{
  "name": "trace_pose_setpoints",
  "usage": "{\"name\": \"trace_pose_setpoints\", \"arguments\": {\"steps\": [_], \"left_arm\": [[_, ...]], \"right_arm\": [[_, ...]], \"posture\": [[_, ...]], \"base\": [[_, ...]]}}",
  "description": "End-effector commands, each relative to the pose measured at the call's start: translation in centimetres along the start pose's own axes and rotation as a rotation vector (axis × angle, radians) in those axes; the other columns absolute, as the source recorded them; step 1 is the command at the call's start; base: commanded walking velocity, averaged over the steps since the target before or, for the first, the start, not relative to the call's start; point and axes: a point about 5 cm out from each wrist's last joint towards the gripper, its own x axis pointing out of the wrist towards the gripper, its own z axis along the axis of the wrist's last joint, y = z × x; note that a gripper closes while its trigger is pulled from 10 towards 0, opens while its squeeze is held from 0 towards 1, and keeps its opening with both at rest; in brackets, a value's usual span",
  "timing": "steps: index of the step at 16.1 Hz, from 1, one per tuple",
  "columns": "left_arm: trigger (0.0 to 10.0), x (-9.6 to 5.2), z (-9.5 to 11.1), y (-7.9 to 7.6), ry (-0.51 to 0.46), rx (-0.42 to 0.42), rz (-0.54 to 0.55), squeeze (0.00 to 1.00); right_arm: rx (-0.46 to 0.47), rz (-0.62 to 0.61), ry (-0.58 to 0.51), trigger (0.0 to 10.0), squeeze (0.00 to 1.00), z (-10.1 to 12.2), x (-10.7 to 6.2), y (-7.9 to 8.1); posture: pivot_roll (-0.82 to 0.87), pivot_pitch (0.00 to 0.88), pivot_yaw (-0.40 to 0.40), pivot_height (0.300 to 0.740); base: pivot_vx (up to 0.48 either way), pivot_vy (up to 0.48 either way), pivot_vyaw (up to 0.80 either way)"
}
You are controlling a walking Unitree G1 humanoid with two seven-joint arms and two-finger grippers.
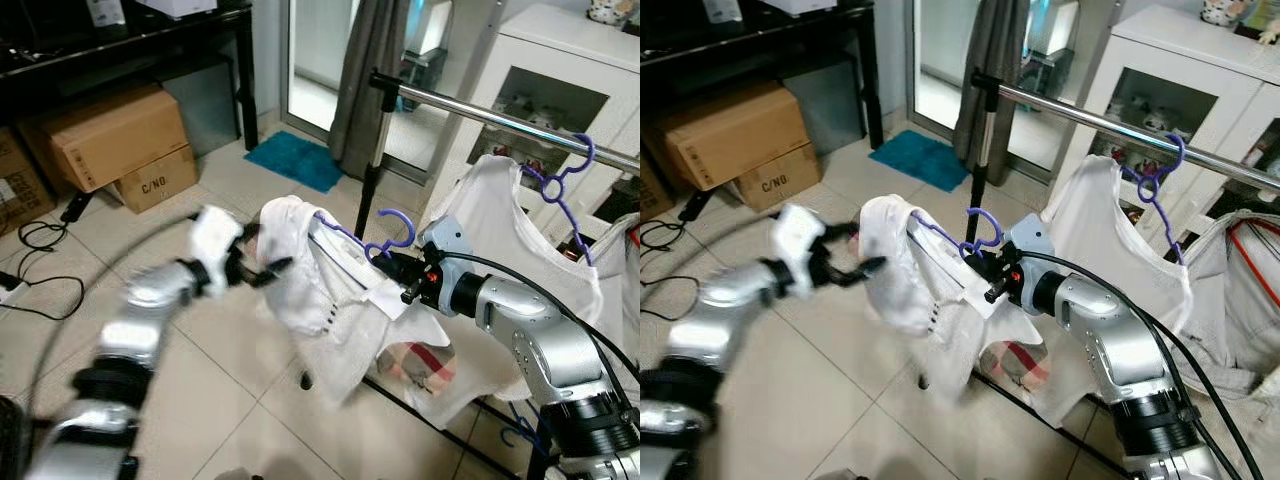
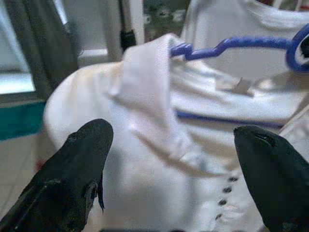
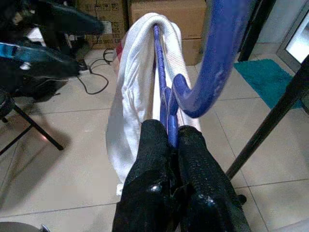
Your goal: Hang hanger
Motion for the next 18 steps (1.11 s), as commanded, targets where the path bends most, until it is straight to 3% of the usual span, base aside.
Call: {"name": "trace_pose_setpoints", "arguments": {"steps": [1, 4, 5, 7, 18], "left_arm": [[10.0, 0.8, 1.2, 0.2, -0.027, 0.038, 0.011, 0.00], [10.0, 2.0, 1.7, 0.1, -0.053, 0.048, 0.027, 0.00], [9.1, 2.4, 1.9, 0.2, -0.063, 0.065, 0.046, 0.00], [0.0, 2.7, 1.9, 0.5, -0.061, 0.085, 0.089, 0.00], [0.0, 2.7, 1.0, 1.0, -0.028, 0.092, 0.111, 0.00]], "right_arm": [[-0.030, 0.005, -0.045, 0.0, 0.00, 1.4, -0.1, 0.2], [-0.028, 0.014, -0.053, 0.0, 0.00, 1.5, 0.1, 0.5], [-0.026, 0.016, -0.057, 0.0, 0.00, 1.6, 0.1, 0.5], [-0.025, 0.017, -0.057, 0.0, 0.00, 1.6, 0.1, 0.5], [-0.030, 0.055, -0.076, 0.0, 0.00, 2.0, 0.1, 0.9]], "posture": [[-0.15, 0.000, -0.033, 0.740], [-0.16, 0.000, -0.025, 0.740], [-0.16, 0.000, -0.023, 0.740], [-0.16, 0.000, -0.022, 0.740], [-0.16, 0.000, -0.018, 0.740]], "base": [[0.000, 0.000, 0.00], [0.000, 0.000, 0.00], [0.000, 0.000, 0.00], [0.000, 0.000, 0.00], [0.000, 0.000, 0.00]]}}
